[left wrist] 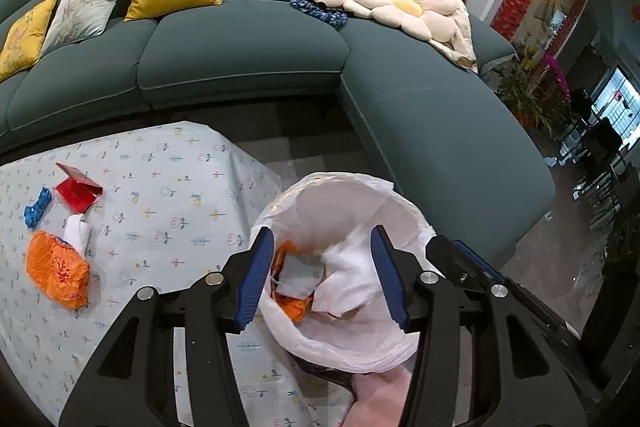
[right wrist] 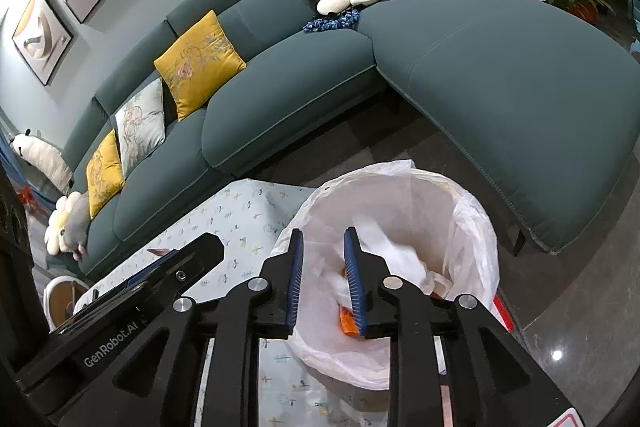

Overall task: Collect trash
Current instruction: 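Move both open grippers back over the table toward the orange plastic bag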

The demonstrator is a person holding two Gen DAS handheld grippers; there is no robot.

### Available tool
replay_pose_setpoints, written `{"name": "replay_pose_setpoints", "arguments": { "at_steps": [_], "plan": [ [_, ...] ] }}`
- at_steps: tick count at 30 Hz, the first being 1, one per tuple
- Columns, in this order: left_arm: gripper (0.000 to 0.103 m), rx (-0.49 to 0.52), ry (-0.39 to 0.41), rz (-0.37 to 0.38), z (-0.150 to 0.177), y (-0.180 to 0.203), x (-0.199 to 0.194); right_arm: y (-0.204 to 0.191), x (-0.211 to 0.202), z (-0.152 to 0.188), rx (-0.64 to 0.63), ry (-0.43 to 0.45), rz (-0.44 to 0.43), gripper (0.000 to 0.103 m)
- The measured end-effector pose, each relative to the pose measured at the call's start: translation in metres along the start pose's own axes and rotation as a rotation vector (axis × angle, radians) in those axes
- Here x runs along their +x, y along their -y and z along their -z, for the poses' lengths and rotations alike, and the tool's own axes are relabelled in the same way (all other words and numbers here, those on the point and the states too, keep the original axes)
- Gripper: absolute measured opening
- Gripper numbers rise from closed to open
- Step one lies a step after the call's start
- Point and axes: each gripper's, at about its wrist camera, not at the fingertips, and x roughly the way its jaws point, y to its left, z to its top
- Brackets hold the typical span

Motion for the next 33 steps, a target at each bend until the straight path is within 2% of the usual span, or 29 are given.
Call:
{"name": "replay_pose_setpoints", "arguments": {
  "at_steps": [25, 31, 33],
  "plan": [
    [0.048, -0.123, 0.037, -0.052, 0.008, -0.08, -0.034, -0.069, 0.009, 0.02, -0.12, -0.039, -0.023, 0.026],
    [0.048, -0.18, 0.045, -0.074, 0.013, -0.111, -0.045, -0.092, 0.01, 0.027, -0.156, -0.047, -0.033, 0.029],
    [0.052, -0.202, 0.048, -0.085, 0.017, -0.123, -0.049, -0.098, 0.011, 0.03, -0.167, -0.05, -0.035, 0.031]
  ]
}}
